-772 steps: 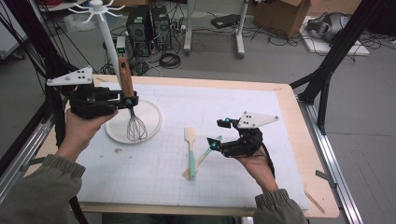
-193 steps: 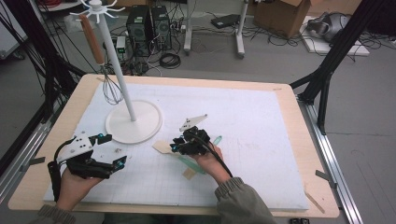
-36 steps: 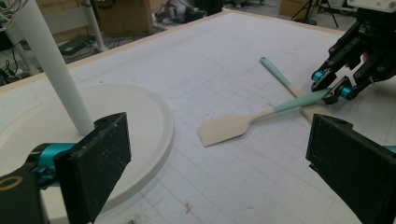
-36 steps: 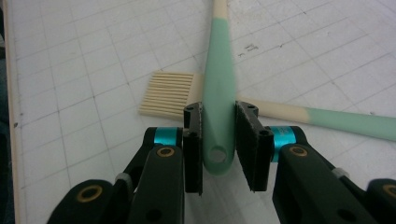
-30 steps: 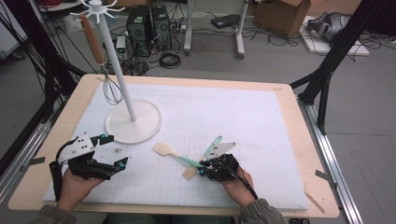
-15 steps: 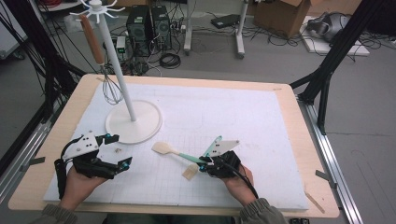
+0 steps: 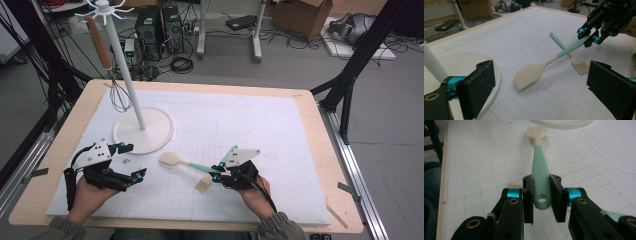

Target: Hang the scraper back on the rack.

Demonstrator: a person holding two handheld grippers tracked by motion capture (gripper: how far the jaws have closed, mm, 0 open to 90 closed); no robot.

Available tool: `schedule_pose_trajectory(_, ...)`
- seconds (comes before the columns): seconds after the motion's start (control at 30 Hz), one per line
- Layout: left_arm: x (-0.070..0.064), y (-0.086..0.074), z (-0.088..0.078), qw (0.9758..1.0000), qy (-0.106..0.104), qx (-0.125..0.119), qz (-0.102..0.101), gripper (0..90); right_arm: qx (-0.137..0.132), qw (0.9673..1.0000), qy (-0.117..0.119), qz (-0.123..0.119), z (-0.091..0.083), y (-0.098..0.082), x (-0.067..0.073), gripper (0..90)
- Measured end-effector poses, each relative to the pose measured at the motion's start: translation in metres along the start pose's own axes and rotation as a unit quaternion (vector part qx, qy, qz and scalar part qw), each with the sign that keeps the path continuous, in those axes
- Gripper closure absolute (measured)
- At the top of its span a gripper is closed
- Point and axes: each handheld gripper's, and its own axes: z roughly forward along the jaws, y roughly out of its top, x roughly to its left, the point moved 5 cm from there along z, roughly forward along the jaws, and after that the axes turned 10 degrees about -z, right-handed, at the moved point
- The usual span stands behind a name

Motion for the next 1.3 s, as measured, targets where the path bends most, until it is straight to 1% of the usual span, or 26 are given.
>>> schedule_pose_trajectory(0.03,-0.001,0.000,0.001,1.0000,-0.001,0.001,0.001,9.0,-0.001,1.0000,0.001,0.001,0.000,0.000,0.000,74.9)
schedule_pose_trajectory(0.1,-0.002,0.001,0.004,1.0000,-0.005,0.002,0.003,9.3,0.000,1.0000,0.001,-0.004,-0.001,0.002,0.001,74.9)
schedule_pose_trajectory(0.27,-0.006,0.001,0.008,0.9998,-0.014,0.008,0.009,10.7,-0.003,0.9999,0.012,-0.009,-0.001,0.006,0.003,74.9)
schedule_pose_trajectory(0.33,-0.008,0.001,0.010,0.9996,-0.022,0.011,0.011,11.7,-0.007,0.9998,0.018,-0.011,-0.001,0.008,0.004,74.9)
schedule_pose_trajectory(0.37,-0.009,0.001,0.011,0.9994,-0.028,0.014,0.016,11.8,-0.009,0.9996,0.022,-0.012,-0.001,0.009,0.005,74.9)
schedule_pose_trajectory(0.43,-0.013,0.001,0.013,0.9990,-0.034,0.018,0.025,15.3,-0.012,0.9993,0.032,-0.017,-0.001,0.012,0.006,74.9)
schedule_pose_trajectory(0.47,-0.014,0.001,0.014,0.9988,-0.037,0.019,0.026,15.8,-0.013,0.9991,0.035,-0.018,-0.001,0.013,0.007,74.9)
schedule_pose_trajectory(0.53,-0.017,0.002,0.016,0.9981,-0.050,0.020,0.029,15.9,-0.015,0.9989,0.038,-0.022,-0.001,0.016,0.008,74.8)
schedule_pose_trajectory(0.6,-0.018,0.002,0.018,0.9978,-0.054,0.022,0.031,16.7,-0.021,0.9985,0.046,-0.024,-0.001,0.020,0.009,74.8)
schedule_pose_trajectory(0.7,-0.019,0.002,0.020,0.9972,-0.061,0.028,0.034,18.2,-0.022,0.9978,0.054,-0.032,-0.001,0.024,0.011,74.8)
schedule_pose_trajectory(0.73,-0.020,0.002,0.020,0.9970,-0.063,0.029,0.034,19.1,-0.024,0.9976,0.054,-0.036,-0.001,0.026,0.011,74.8)
schedule_pose_trajectory(0.8,-0.021,0.002,0.021,0.9964,-0.068,0.034,0.037,20.8,-0.024,0.9966,0.066,-0.042,0.000,0.029,0.012,74.8)
schedule_pose_trajectory(0.83,-0.021,0.002,0.021,0.9963,-0.069,0.036,0.037,21.5,-0.025,0.9967,0.063,-0.045,0.000,0.030,0.013,74.8)
schedule_pose_trajectory(0.9,-0.022,0.001,0.023,0.9957,-0.076,0.041,0.035,22.8,-0.026,0.9961,0.072,-0.045,0.000,0.033,0.014,74.9)
schedule_pose_trajectory(0.97,-0.023,0.000,0.024,0.9950,-0.080,0.046,0.037,25.7,-0.025,0.9957,0.075,-0.049,0.001,0.035,0.015,74.9)
schedule_pose_trajectory(1.03,-0.024,0.000,0.026,0.9946,-0.083,0.050,0.038,26.4,-0.025,0.9952,0.079,-0.052,0.002,0.037,0.017,74.9)
schedule_pose_trajectory(1.27,-0.027,-0.003,0.033,0.9916,-0.090,0.075,0.054,33.2,-0.032,0.9943,0.084,-0.057,0.004,0.044,0.019,74.8)
schedule_pose_trajectory(1.3,-0.027,-0.003,0.034,0.9908,-0.091,0.079,0.062,34.6,-0.032,0.9941,0.086,-0.058,0.005,0.045,0.019,74.8)
